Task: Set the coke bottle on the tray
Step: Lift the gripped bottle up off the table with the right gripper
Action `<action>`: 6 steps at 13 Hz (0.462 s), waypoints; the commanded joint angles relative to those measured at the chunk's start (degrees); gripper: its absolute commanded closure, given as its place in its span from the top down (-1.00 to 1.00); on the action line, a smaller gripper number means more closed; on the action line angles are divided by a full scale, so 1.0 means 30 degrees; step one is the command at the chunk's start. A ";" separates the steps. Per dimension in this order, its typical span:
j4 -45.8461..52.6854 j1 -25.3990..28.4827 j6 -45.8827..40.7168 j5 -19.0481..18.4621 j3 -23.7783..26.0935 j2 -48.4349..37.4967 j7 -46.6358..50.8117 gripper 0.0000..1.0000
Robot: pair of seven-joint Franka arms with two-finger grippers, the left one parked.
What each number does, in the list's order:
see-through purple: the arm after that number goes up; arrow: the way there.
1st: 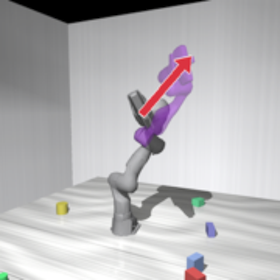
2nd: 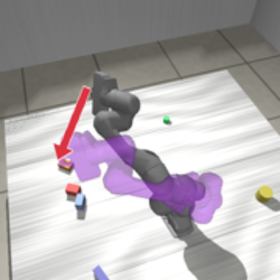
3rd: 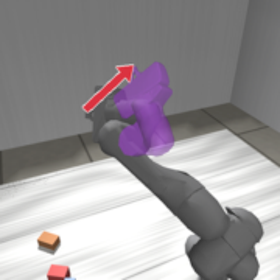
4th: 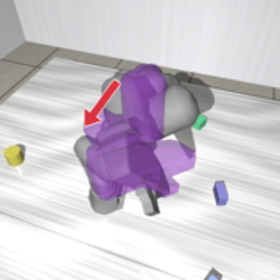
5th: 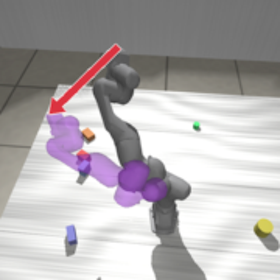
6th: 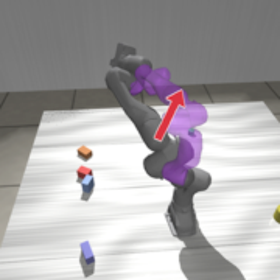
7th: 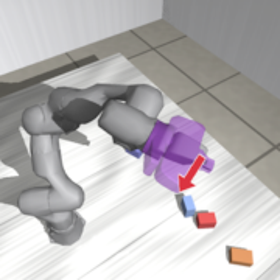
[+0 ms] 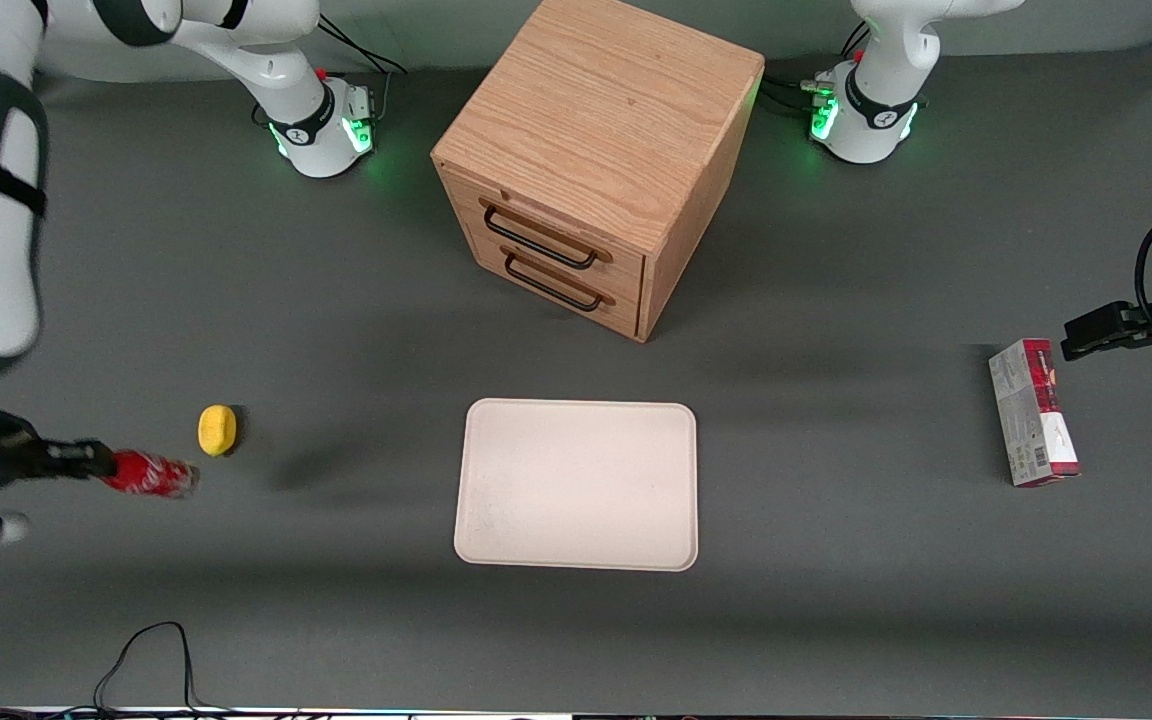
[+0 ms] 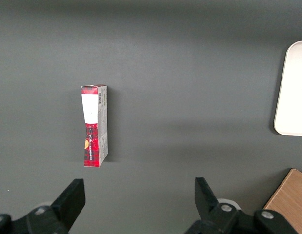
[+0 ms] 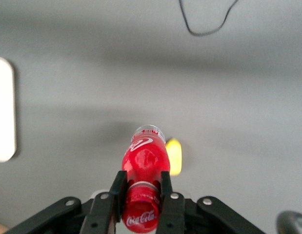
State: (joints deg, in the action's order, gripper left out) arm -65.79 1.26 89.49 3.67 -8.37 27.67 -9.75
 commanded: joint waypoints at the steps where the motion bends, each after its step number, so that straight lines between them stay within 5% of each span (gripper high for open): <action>1: -0.3954 0.0485 -0.0562 -0.0228 -0.0052 -0.4257 -0.0472 -1.00; 6: -0.7188 0.1015 -0.0414 -0.1166 -0.0023 -0.7168 -0.0443 -1.00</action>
State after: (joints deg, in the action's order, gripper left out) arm -82.18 3.72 86.65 1.23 -8.36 10.43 -10.04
